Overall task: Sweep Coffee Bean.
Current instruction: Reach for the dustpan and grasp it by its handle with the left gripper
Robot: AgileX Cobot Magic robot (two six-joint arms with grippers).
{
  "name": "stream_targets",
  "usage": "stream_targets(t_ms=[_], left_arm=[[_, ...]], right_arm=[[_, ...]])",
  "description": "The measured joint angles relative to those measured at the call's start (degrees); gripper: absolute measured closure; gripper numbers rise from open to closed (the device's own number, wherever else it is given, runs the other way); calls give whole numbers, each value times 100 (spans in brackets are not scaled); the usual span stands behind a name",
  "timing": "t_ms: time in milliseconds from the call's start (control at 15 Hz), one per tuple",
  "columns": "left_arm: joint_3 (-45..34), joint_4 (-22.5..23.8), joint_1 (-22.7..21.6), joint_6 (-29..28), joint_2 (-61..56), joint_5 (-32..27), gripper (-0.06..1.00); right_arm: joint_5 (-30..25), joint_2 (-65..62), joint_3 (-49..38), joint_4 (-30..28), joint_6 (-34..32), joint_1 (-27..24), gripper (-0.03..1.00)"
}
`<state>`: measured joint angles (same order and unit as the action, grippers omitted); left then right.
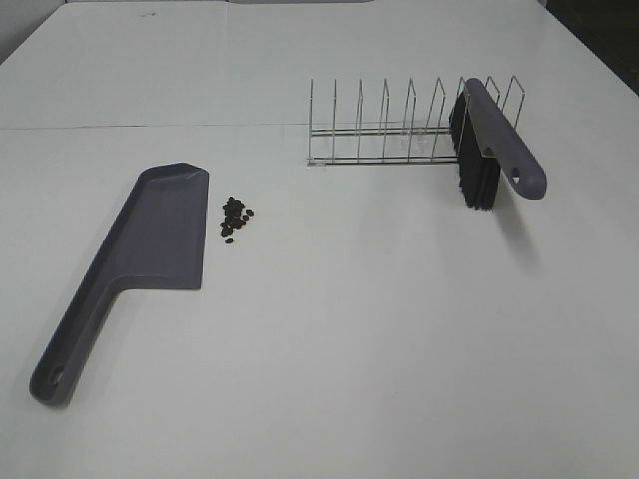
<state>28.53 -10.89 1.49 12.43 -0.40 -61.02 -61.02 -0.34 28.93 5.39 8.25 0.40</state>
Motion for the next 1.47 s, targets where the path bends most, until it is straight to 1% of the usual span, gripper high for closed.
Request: stream_targets(t_ms=[1467], left_arm=[[0,0,0,0,0,0,28]], right_arm=[[0,0,0,0,0,0,21]])
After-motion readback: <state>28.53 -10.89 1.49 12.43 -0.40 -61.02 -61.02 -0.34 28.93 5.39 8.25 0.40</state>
